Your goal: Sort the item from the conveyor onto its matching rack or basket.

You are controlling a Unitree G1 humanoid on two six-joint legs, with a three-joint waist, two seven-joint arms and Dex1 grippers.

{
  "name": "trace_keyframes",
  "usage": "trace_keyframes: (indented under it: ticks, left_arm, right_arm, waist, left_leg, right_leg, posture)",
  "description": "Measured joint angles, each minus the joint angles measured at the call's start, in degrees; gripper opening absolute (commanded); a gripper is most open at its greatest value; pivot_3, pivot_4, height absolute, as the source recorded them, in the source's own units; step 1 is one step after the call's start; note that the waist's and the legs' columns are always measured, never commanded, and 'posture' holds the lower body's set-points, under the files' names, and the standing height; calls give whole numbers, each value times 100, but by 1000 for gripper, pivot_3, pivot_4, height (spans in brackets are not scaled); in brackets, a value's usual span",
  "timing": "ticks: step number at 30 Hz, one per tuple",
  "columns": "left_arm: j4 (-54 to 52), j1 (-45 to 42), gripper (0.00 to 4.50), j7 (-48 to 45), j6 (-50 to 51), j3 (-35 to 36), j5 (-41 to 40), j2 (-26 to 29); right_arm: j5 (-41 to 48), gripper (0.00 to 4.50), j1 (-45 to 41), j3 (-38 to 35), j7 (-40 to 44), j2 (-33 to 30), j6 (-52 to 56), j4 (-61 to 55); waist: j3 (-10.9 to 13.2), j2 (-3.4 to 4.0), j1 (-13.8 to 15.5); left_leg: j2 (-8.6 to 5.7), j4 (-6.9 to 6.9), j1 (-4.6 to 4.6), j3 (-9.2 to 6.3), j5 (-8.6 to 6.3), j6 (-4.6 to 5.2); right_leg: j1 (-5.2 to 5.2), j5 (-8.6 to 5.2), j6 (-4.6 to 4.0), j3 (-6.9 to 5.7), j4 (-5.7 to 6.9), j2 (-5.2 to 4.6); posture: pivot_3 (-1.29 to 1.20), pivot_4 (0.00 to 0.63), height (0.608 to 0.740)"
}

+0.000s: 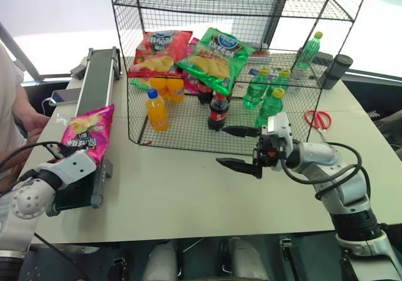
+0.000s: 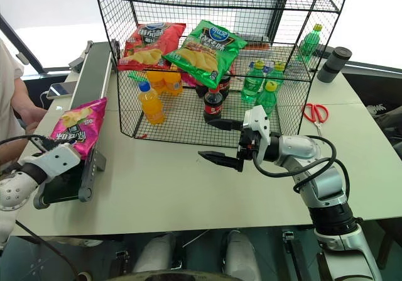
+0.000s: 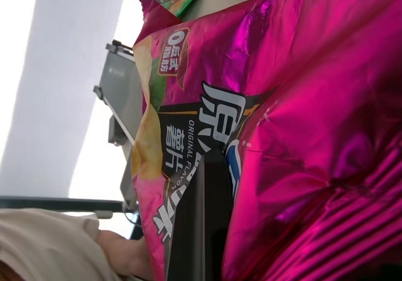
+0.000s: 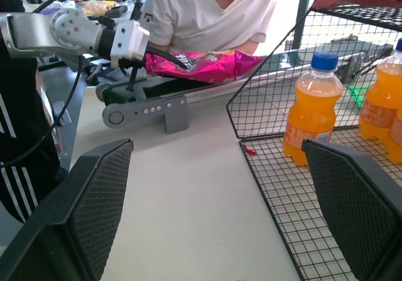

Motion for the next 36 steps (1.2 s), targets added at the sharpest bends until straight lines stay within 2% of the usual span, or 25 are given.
trace_keyframes:
  ticks: [4, 8, 14, 15, 16, 20, 25, 29, 32, 36]
  left_arm:
    - [-551, 57, 45, -1127, 927, 733, -1886, 18]
    - [-1221, 499, 45, -2399, 2256, 1735, -3708, 522]
    - [-1424, 716, 45, -3281, 4186, 3007, -5504, 1156]
    - [-1485, 725, 45, -3351, 4735, 3134, -6059, 1193]
    - [-1741, 732, 45, -3381, 5257, 3139, -6717, 1202]
    - [-2548, 377, 45, -3164, 6069, 2714, -8187, 1190]
    - [-2780, -635, 45, -2334, 6243, 1760, -9289, 869]
    - [-2789, -1199, 45, -2041, 6264, 978, -9514, 562]
    - [-2619, -1524, 45, -2076, 6382, 488, -9613, 443]
    - [-2350, -1880, 45, -2211, 6545, 247, -9799, 405]
  right_arm:
    - [-47, 4500, -7, 0, 1, 0, -74, 30]
    - [-85, 4500, -14, -11, 12, -6, -129, 98]
    - [-101, 4500, -74, -9, 58, 2, -208, 210]
    - [-1, 4500, -136, -12, 50, 8, -65, 210]
    - [330, 4500, -219, -66, -19, 11, 382, 193]
    - [1547, 4500, -405, -365, -257, -28, 1837, 107]
    - [2611, 4500, -224, -636, -454, -237, 2969, -194]
    - [3520, 4500, 91, -943, -583, -339, 3640, -275]
    - [3588, 4500, 310, -1027, -591, -445, 3711, -431]
    - [3507, 4500, 256, -1020, -617, -425, 3644, -417]
  waist:
    - [0, -1, -12]
    - [3, 3, -39]
    - [7, 10, -27]
    - [7, 5, -23]
    - [8, 5, -23]
    - [8, 3, 3]
    - [7, 4, 8]
    - [6, 1, 10]
    - [5, 0, -5]
    - [6, 1, 3]
  left_leg:
    - [1, 1, 0, -1, 1, -1]
    - [2, 1, 1, -2, 1, -1]
    - [-1, 2, 4, -4, 2, -3]
    - [0, 2, 2, -5, 2, -3]
    - [1, 2, 2, -7, 3, -5]
    - [-2, 3, 2, -10, 3, -6]
    - [-3, 3, 4, -11, 3, -6]
    - [-7, 3, 4, -10, 3, -5]
    - [-6, 4, 5, -8, 3, -5]
    - [-5, 4, 6, -9, 3, -5]
  right_leg:
    - [1, 0, 0, 0, 0, 1]
    - [1, -1, 0, -2, -1, 9]
    - [3, -3, 0, 0, -2, 24]
    - [6, -2, 0, 2, -2, 25]
    - [6, -2, 0, 3, -2, 24]
    - [8, -2, -3, 4, -2, 18]
    - [15, -1, -4, 7, -2, 22]
    - [17, -1, -3, 7, -4, 25]
    - [15, -1, -3, 12, -5, 31]
    - [13, -1, -4, 14, -2, 36]
  posture:
    - [0, 150, 740]
    - [0, 150, 740]
    - [0, 150, 740]
    - [0, 150, 740]
    - [0, 150, 740]
    - [0, 150, 740]
    - [0, 150, 740]
    - [0, 150, 740]
    - [0, 150, 740]
    - [0, 150, 740]
